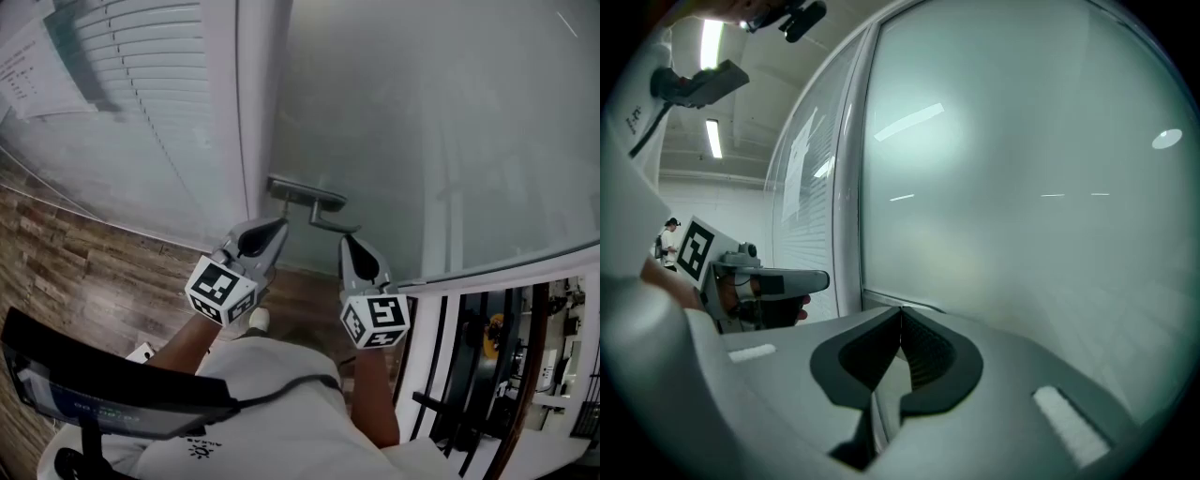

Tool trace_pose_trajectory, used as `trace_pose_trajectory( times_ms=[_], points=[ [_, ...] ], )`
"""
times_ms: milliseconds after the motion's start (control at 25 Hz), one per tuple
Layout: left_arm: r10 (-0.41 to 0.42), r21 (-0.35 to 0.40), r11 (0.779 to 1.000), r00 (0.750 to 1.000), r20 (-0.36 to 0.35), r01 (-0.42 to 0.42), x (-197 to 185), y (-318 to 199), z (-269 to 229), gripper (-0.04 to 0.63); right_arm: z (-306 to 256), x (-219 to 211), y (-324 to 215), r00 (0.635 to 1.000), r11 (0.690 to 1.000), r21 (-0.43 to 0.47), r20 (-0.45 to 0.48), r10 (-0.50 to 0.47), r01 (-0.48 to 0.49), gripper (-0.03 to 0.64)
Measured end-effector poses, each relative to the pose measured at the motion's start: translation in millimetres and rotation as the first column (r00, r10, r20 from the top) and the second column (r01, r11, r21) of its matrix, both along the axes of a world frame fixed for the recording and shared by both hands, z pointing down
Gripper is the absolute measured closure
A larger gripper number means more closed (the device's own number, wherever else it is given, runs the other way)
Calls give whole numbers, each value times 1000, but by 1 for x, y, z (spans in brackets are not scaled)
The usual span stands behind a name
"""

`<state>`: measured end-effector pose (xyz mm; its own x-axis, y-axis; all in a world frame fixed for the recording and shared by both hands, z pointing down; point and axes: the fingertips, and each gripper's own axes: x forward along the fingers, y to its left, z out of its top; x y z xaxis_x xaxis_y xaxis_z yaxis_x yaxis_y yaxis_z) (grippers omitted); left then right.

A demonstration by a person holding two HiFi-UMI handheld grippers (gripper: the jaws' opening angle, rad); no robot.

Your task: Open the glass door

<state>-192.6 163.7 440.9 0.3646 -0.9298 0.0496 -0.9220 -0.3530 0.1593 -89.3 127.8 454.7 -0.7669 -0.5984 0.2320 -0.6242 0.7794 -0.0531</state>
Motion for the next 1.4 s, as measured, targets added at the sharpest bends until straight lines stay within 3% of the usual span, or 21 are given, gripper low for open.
trace_pose_trajectory(
  times_ms=[240, 480, 600, 720, 880, 1040, 1120, 1280, 1400],
  points=[
    [4, -23, 1000, 1000, 0, -4, -1, -11, 10, 592, 11, 1, -18, 997, 999, 34, -74, -9, 12, 597],
    [-32, -47, 998, 999, 0, 32, 0, -19, 8, 592, 13, 1, -34, 990, 997, 42, -129, -61, 67, 518],
    [-59, -52, 997, 998, -3, 59, 4, -24, 13, 592, 33, -4, -30, 968, 986, 37, -195, -155, 166, 420],
    [-80, -52, 995, 997, -2, 79, 9, -29, 14, 592, 55, -7, -31, 919, 967, 69, -334, -208, 244, 344],
    [-108, -59, 992, 994, 2, 107, 9, -32, 11, 592, 82, -8, -40, 791, 919, 199, -589, -167, 342, 330],
    [-130, -65, 989, 992, 2, 129, 7, -32, 14, 592, 95, -8, -49, 756, 893, 285, -649, -87, 347, 333],
    [-137, -67, 988, 991, 5, 137, 5, -33, 16, 592, 97, -8, -54, 734, 875, 343, -679, -22, 343, 373],
    [-141, -70, 987, 990, 12, 142, 5, -36, 17, 592, 98, -17, -51, 625, 776, 444, -776, 85, 447, 448],
    [-145, -68, 987, 989, 9, 146, 3, -38, 19, 592, 99, -24, -48, 581, 723, 472, -805, 120, 505, 489]
  ],
)
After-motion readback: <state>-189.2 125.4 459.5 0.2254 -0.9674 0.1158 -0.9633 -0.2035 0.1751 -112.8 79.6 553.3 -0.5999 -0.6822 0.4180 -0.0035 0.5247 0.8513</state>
